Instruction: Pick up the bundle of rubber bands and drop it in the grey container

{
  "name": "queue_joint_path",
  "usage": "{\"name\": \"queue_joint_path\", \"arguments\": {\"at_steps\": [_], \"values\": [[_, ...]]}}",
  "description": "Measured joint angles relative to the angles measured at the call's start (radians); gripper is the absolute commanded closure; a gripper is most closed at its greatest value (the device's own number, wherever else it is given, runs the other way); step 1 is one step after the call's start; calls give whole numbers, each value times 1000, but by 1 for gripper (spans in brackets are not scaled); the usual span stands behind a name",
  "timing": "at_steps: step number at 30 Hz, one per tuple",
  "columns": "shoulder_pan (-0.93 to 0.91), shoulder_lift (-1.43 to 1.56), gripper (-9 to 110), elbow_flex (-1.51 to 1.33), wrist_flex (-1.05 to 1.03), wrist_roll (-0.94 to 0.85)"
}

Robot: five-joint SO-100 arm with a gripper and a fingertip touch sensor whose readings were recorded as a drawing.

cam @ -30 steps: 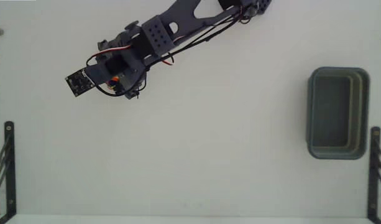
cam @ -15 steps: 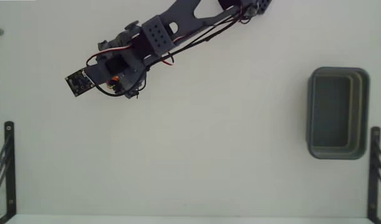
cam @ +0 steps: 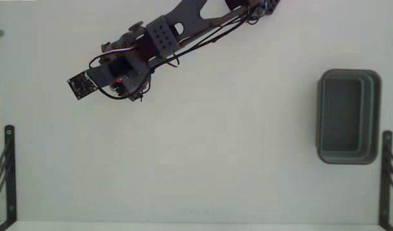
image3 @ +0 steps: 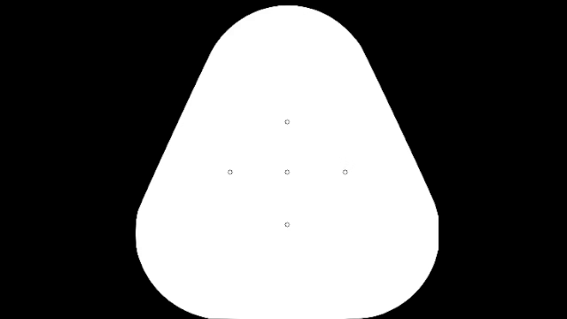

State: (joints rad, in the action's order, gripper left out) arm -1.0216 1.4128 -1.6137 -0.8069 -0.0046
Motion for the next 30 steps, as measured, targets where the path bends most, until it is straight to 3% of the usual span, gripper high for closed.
{"name": "queue_joint_path", "arguments": {"at_steps": [30], "values": [[0, 0, 31, 0, 0, 0]]}}
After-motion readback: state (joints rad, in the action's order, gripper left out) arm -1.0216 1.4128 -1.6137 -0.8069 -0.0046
